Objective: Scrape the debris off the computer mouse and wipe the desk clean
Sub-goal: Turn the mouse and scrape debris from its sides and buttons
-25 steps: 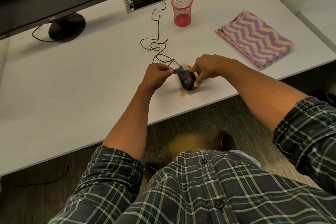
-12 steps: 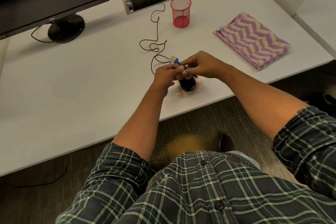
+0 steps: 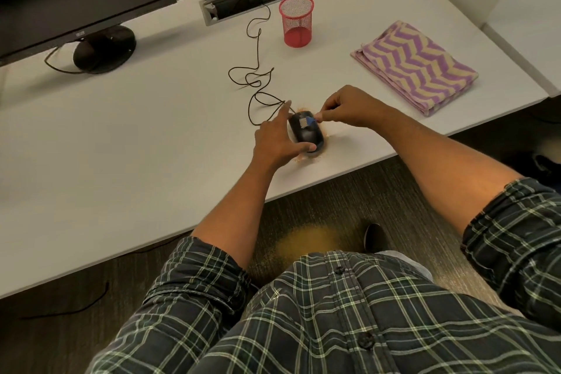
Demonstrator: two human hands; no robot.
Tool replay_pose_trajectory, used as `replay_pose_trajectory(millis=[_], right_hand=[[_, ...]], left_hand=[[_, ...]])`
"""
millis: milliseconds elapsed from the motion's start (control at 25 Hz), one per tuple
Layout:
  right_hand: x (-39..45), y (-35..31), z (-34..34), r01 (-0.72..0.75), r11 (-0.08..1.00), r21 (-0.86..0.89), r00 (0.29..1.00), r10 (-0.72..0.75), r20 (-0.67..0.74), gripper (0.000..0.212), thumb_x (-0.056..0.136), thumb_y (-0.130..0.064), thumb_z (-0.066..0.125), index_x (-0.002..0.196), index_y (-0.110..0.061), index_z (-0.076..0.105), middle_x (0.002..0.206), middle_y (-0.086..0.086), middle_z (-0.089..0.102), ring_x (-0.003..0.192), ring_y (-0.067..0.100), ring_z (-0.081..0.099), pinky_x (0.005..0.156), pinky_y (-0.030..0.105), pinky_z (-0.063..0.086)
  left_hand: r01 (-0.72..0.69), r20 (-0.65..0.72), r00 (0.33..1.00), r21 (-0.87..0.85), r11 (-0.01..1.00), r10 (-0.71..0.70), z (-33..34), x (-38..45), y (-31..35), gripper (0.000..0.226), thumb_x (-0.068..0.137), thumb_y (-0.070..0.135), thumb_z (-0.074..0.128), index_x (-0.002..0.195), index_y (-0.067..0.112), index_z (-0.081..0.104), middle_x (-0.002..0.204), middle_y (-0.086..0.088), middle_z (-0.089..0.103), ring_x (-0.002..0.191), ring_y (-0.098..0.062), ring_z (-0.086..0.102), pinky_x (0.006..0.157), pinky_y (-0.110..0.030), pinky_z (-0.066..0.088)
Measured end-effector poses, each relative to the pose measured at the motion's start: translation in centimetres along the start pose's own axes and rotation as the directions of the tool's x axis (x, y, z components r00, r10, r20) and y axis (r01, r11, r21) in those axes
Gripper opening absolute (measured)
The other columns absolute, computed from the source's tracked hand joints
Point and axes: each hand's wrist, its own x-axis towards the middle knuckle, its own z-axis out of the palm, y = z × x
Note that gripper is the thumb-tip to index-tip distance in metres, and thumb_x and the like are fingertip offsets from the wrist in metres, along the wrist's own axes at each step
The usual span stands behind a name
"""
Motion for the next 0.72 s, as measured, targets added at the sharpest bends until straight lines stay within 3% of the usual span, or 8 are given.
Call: replay_pose_trajectory(millis=[120,320,440,600,720], right_hand=[[0.1,0.0,0.4,-0.047,0.999,-0.025,0.998,0.046,-0.045,0.016,0.086,-0.028,0.075,0.087,-0.012,0.079,0.061,-0.004,0.061,0.052,0.006,0.046,0.052,0.02,0.035],[0.5,-0.4,0.6,-0.051,0.99,-0.134,0.994,0.038,-0.102,0.02,0.087,-0.03,0.074,0.092,-0.012,0.079,0.076,-0.002,0.07,0.071,0.015,0.065,0.061,0.027,0.051],[0.6,-1.1,0.0,-0.033,0.983,-0.179,0.997,0.02,-0.074,0.02,0.085,-0.027,0.075,0.092,-0.009,0.08,0.074,-0.005,0.069,0.069,0.017,0.065,0.06,0.025,0.05],[0.6,-2.3,0.1,0.091,0.933,-0.348,0.987,-0.13,-0.09,0.026,0.091,-0.034,0.07,0.104,-0.014,0.078,0.098,0.003,0.074,0.083,0.017,0.064,0.071,0.028,0.048],[0.5,-2.6,0.2,0.141,0.871,-0.47,0.988,-0.157,0.004,0.026,0.093,-0.032,0.067,0.111,-0.016,0.076,0.107,0.004,0.074,0.09,0.019,0.065,0.078,0.03,0.049]], left_hand=[[-0.008,0.002,1.0,0.036,0.999,0.008,0.1,0.1,0.0,0.122,0.062,0.059,0.083,0.159,0.032,0.014,0.148,0.006,0.052,0.135,-0.034,0.045,0.107,-0.053,0.033],[0.009,0.027,1.0,0.079,0.997,-0.011,-0.1,0.3,0.6,0.124,0.064,0.057,0.084,0.159,0.034,0.008,0.15,0.004,0.051,0.134,-0.036,0.045,0.106,-0.052,0.034],[0.026,0.043,0.999,0.113,0.993,-0.031,-0.3,0.6,1.1,0.125,0.065,0.053,0.085,0.16,0.034,0.006,0.15,0.001,0.05,0.132,-0.037,0.044,0.105,-0.051,0.035],[0.035,0.064,0.997,0.125,0.992,-0.043,-0.4,0.8,1.2,0.126,0.064,0.05,0.087,0.16,0.033,0.006,0.15,-0.001,0.05,0.133,-0.037,0.043,0.106,-0.052,0.035],[0.043,0.073,0.996,0.141,0.989,-0.054,-0.4,1.0,1.4,0.127,0.063,0.05,0.088,0.159,0.033,0.007,0.149,-0.002,0.05,0.133,-0.037,0.043,0.107,-0.052,0.036]])
